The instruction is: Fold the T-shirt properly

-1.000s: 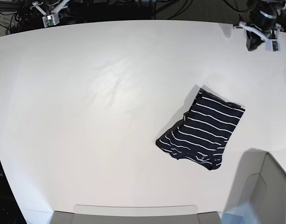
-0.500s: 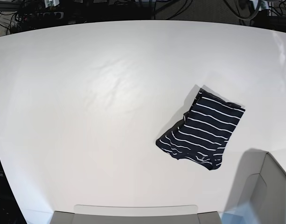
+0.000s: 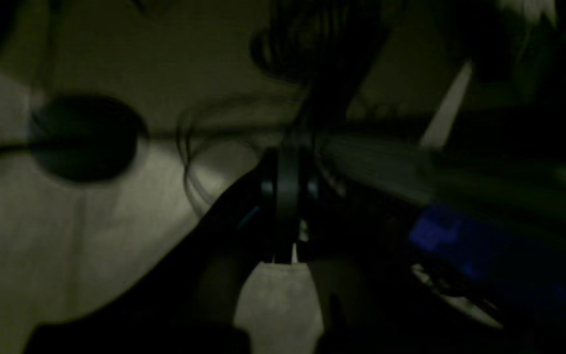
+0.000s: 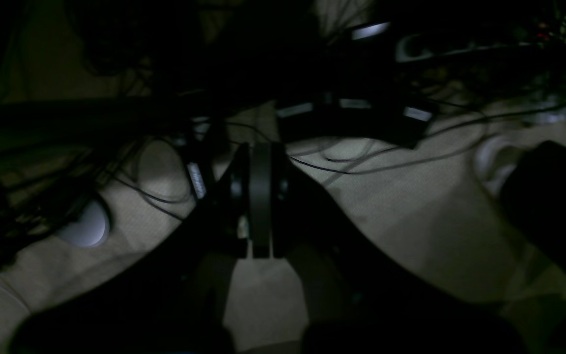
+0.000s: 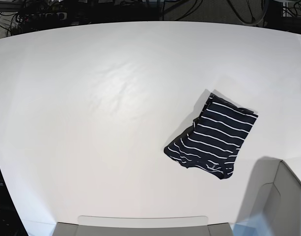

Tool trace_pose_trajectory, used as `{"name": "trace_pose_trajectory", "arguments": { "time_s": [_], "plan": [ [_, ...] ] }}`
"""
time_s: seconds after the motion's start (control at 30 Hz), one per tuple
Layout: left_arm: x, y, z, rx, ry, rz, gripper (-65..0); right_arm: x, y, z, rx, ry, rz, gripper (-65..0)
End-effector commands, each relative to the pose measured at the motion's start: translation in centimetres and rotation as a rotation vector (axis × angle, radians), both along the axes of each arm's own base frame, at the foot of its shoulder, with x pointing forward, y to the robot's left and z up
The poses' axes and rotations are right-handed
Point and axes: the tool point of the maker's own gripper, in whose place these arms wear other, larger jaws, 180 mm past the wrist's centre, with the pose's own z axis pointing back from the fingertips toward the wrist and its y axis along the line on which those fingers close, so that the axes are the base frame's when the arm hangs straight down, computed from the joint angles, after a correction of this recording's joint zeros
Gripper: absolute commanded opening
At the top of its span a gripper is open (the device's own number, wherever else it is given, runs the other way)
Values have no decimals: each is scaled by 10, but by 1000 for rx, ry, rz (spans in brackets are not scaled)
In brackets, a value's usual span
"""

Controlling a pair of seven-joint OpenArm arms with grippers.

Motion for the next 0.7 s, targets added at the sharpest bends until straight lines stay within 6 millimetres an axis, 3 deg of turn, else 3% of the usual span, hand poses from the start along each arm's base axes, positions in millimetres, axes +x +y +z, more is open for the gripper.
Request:
{"name": "trace_pose_trajectory", "arguments": {
  "time_s": [0.0, 0.1, 0.23, 0.43, 0.6, 0.67],
  "plan": [
    [-12, 12, 2, 33, -3, 40, -650, -4, -10, 1, -13, -11, -26, -650],
    [-22, 9, -14, 35, 15, 111, -650, 0, -23, -6, -29, -9, -52, -650],
    [-30, -2, -38, -20, 79, 161, -650, 19, -22, -23, 21, 50, 94, -650],
    [-45, 18, -65, 56, 287, 109, -650, -8, -2, -43, 114, 211, 262, -650],
    [-46, 25, -76, 160, 431, -64, -650, -22, -53, -53, -245, 309, 350, -650],
    [-43, 19, -79, 165, 451, -114, -650, -17, -72, -51, -367, 319, 351, -650]
  ]
}}
